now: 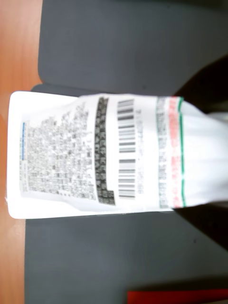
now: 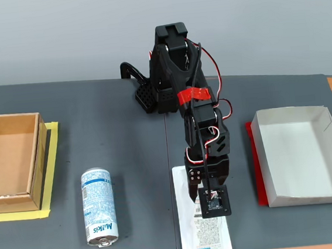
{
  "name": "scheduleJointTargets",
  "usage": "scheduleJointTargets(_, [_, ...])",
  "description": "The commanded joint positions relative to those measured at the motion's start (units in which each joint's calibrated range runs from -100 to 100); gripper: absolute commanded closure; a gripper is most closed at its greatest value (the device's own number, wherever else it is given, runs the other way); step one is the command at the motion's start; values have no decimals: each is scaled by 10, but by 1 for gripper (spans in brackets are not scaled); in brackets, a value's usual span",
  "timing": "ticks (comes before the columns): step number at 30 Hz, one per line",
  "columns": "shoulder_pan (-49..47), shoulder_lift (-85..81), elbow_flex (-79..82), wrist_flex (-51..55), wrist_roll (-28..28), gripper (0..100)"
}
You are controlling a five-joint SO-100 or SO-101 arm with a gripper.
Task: Pick the sandwich and put it in the gray box
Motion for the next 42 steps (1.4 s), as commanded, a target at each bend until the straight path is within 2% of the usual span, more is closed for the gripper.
scheduleJointTargets(1, [7,-35,0,1,-1,98])
scheduleJointTargets(14, [1,-127,0,2,-1,98])
scheduleJointTargets(23, [-38,-197,-6,2,-1,98])
scheduleJointTargets(36, [-174,-282,-13,-7,-2,98])
scheduleJointTargets(42, [-230,-275,-64,-7,-2,98])
